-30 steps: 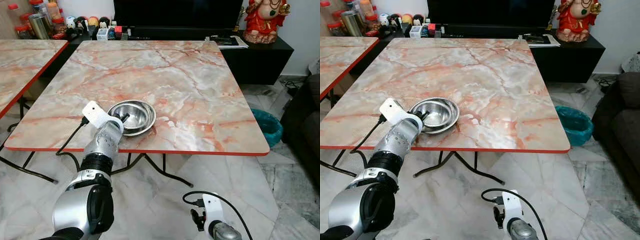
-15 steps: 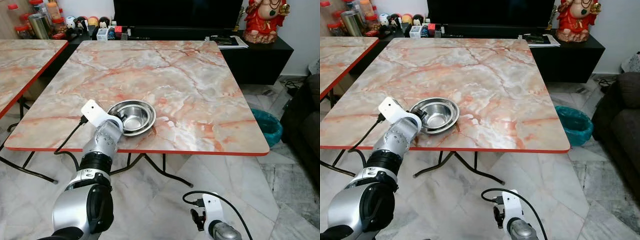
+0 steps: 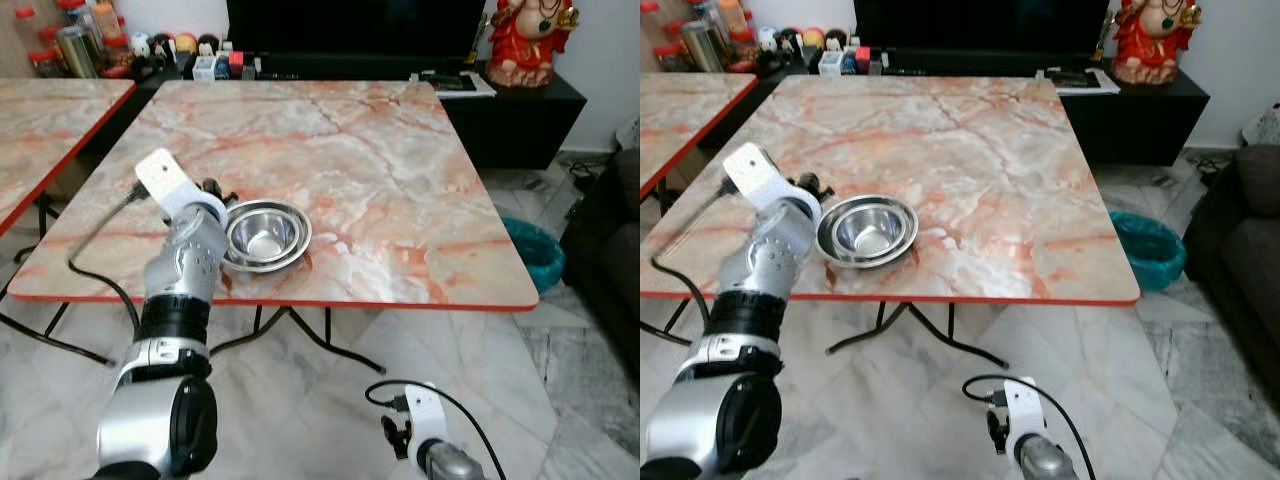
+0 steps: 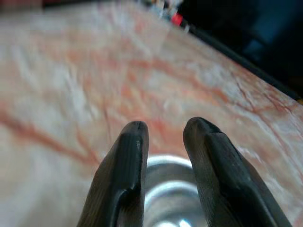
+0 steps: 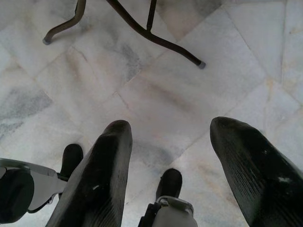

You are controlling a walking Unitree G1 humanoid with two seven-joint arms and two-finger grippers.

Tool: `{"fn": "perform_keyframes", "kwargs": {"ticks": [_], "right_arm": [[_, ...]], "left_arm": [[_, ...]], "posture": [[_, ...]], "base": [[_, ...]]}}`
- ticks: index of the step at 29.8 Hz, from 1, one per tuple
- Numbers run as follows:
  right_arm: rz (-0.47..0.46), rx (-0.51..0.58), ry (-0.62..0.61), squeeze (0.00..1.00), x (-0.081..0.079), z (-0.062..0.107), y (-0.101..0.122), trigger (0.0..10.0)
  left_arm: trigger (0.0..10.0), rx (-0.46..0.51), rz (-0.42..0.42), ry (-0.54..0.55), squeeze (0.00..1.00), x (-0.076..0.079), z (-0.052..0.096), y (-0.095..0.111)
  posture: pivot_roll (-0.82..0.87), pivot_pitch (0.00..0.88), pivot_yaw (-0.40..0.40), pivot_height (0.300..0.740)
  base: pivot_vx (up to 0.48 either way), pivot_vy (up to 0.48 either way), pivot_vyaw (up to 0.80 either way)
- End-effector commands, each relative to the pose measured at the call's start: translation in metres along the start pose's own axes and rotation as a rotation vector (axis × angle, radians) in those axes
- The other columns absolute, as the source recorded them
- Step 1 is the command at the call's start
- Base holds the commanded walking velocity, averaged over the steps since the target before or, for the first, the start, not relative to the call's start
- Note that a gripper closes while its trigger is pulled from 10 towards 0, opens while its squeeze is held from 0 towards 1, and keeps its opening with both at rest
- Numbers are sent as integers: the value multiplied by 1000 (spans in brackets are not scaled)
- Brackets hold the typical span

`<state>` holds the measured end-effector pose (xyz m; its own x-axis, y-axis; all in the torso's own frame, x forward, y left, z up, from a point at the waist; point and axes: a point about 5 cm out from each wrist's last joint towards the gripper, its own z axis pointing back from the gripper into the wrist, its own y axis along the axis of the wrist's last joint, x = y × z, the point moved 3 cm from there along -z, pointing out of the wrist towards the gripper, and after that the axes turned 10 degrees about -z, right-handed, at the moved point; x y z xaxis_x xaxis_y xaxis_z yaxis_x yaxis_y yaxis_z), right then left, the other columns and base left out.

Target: Setting the table

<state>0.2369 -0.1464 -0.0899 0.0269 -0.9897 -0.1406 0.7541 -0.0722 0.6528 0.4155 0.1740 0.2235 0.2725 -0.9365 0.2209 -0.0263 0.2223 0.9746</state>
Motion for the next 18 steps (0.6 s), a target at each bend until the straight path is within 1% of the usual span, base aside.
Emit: {"fn": "perform_keyframes", "kwargs": {"ticks": [1,2,3,4,5,6,7,8,9,14,15,18], "right_arm": [[-5,-5,-4,0,2,0,0,10000],[-6,-3,-4,0,2,0,0,10000],[-7,-3,-3,0,2,0,0,10000],[-7,-3,-3,0,2,0,0,10000],[-12,2,-1,0,2,0,0,10000],[-13,4,-1,0,1,0,1,10000],[-14,4,0,0,1,0,1,10000],[-14,7,-2,0,2,0,1,10000],[-14,8,-2,0,2,0,1,10000],[-12,19,-5,0,3,0,4,10000],[-12,21,-5,0,4,0,4,10000],[-11,32,-4,0,4,0,7,10000]], "left_arm": [[10000,68,-78,-11,0,0,4,5],[10000,159,-130,-26,0,0,9,9],[10000,197,-159,-32,0,0,11,11],[10000,197,-159,-32,0,0,11,11],[10000,271,-274,-64,0,2,17,8],[10000,312,-354,-92,0,4,22,4],[10000,338,-408,-115,0,5,25,0],[10000,357,-494,-183,0,9,33,-14],[10000,356,-507,-198,0,10,35,-17],[10000,402,-497,-255,0,6,49,-29],[10000,417,-525,-248,0,4,50,-30],[10000,450,-519,-210,0,-7,51,-30]], "posture": [[95,33,-8,715],[95,34,-9,715],[92,35,-9,715],[92,35,-9,715],[91,36,-9,715],[91,36,-9,715],[90,36,-10,715],[88,37,-13,715],[88,37,-13,715],[94,39,-17,715],[96,41,-19,715],[96,42,-22,715]], "base": [[0,0,0],[0,0,0],[0,0,0],[0,0,0],[0,0,0],[0,0,0],[0,0,0],[0,0,0],[0,0,0],[0,0,0],[0,0,0],[0,0,0]]}}
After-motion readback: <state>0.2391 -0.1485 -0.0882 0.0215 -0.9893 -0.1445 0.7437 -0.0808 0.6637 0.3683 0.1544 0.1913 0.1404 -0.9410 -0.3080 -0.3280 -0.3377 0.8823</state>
